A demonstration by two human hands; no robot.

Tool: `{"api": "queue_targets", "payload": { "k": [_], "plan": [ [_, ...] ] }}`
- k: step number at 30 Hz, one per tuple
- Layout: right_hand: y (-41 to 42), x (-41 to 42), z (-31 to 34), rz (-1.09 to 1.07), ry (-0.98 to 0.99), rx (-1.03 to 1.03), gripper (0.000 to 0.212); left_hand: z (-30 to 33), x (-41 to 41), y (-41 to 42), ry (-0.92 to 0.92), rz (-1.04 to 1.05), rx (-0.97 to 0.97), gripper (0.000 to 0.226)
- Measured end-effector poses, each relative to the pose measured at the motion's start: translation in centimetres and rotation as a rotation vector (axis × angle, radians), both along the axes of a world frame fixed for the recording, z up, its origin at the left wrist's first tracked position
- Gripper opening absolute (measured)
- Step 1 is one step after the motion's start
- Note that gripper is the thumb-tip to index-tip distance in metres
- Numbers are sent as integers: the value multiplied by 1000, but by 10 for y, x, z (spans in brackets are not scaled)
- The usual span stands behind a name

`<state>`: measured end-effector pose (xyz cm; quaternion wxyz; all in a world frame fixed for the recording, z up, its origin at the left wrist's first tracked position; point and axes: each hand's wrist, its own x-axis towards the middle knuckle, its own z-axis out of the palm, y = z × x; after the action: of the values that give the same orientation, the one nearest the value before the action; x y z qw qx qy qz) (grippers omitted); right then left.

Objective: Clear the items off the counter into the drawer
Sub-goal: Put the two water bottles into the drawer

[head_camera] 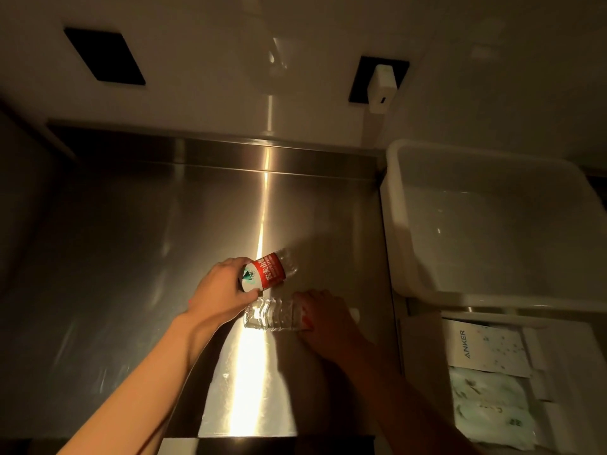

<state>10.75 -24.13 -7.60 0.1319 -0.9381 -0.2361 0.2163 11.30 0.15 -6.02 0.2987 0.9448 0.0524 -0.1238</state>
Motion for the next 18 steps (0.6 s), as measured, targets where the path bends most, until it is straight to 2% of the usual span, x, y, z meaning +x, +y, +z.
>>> {"api": "queue_targets", "payload": {
  "k": [5, 11, 15, 18],
  "plan": [
    [-6, -2, 11, 24, -43, 57, 50, 11, -17, -4, -45, 59, -5, 57],
    [-17, -8, 38, 50, -139, 137, 58, 40, -27, -14, -129, 93, 2, 62],
    [-36, -8, 68, 87, -280, 164, 50, 65, -32, -29, -190, 87, 15, 66],
    [-62, -12, 85, 75, -409, 272, 45, 85, -33, -49, -231, 69, 11, 68]
  ]
}}
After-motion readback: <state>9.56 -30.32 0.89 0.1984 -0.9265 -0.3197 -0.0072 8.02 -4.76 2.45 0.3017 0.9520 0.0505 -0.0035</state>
